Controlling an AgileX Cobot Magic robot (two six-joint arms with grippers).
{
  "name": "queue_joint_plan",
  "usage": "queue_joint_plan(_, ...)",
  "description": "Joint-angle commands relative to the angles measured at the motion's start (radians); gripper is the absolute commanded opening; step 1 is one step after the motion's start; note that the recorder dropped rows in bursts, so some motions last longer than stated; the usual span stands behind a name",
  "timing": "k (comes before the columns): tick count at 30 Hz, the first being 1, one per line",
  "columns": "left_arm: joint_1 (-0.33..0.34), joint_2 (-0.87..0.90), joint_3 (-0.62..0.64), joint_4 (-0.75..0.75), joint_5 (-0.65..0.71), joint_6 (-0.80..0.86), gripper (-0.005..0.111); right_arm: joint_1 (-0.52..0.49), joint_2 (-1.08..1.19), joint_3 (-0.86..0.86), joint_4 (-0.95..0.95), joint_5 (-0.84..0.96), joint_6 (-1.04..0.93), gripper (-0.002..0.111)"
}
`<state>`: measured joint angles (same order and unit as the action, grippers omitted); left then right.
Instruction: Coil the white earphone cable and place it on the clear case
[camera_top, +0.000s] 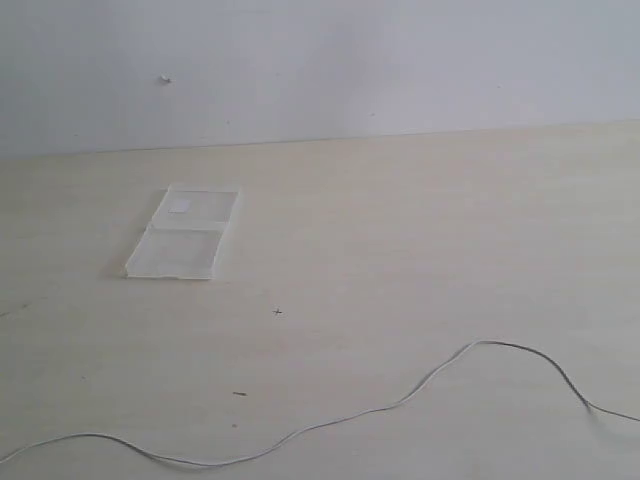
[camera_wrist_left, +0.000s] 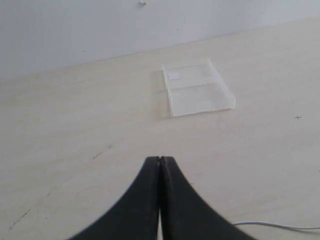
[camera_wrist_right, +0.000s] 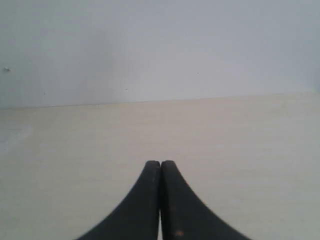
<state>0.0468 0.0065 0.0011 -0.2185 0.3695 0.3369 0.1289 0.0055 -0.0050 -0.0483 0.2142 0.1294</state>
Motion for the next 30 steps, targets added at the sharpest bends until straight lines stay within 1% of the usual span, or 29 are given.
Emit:
queue_joint_plan(1, 0.002, -0.006, -0.001, -0.001, -0.002, -0.004, 0.0, -0.006, -0.006, 0.005, -0.003, -0.015, 0.002, 0.0)
queue_joint_plan(28, 0.002, -0.006, -0.001, -0.001, -0.002, -0.004, 0.0, -0.006, -0.006, 0.005, -0.003, -0.015, 0.002, 0.0)
queue_joint_plan(30, 0.002, -0.006, -0.001, -0.001, -0.002, -0.004, 0.0, -0.006, -0.006, 0.005, -0.043, -0.019, -0.034, 0.0)
